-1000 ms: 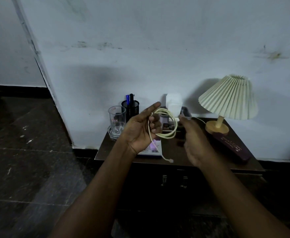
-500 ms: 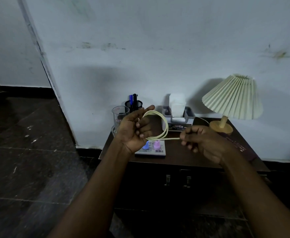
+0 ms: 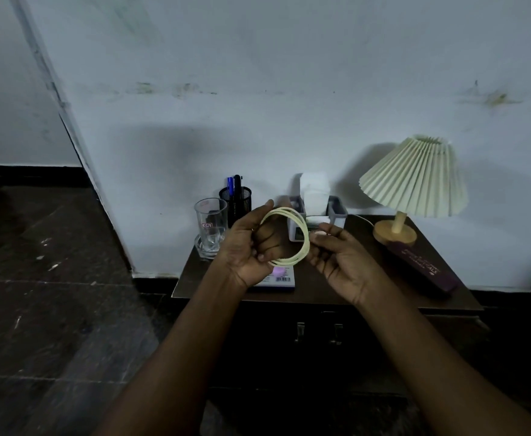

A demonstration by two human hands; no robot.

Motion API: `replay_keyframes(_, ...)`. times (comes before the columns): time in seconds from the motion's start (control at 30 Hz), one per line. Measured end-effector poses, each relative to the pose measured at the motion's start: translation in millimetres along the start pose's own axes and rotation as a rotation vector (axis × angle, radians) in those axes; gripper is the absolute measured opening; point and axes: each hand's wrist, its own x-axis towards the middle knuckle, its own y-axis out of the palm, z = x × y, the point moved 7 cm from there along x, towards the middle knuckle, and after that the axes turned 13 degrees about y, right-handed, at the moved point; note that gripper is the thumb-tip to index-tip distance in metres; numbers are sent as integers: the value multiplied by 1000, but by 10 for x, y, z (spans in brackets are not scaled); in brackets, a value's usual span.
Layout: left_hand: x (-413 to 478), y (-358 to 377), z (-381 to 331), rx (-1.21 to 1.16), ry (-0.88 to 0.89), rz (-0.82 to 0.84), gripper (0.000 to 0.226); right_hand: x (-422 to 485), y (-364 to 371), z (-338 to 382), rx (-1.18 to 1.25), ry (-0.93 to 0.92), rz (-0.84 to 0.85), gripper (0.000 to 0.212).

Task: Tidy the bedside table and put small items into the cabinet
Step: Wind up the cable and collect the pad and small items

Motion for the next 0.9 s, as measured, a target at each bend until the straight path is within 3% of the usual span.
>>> replay_keyframes(0.1,39,-1,42,-8,4,-11,15,-59,90,-7,-189,11,22,23)
replay_keyframes(0.17,79,-95,51,83,47,-121,19,-99,170,-40,-246,42,82,35)
replay_keyframes(0.33,108,-206,32,246,152,-324,27,-161,274,-129,-116,156,228,24)
replay_keyframes(0.47,92,-252,7,282,177,-432,21,-174,343,-75,68,123,345,31)
replay_keyframes(0.57,71,-329,18,356,160,-483,24,-228,379,38,-314,-191,213,38)
replay_keyframes(0.63,58,-372,38,417,127,-492,23,-306,380,132,-758,-464,-36,41)
replay_keyframes(0.77,46,-384,27,466,140,-499,20,-520,489,187,-1424,-1025,-462,21)
replay_keyframes(0.83,36,-379,6,511,169,-506,19,-560,555,139,-1539,-1224,-528,19)
replay_keyframes(0.9,25,-362,0,522,189,-511,25,-525,590,100,-1603,-1305,-497,20)
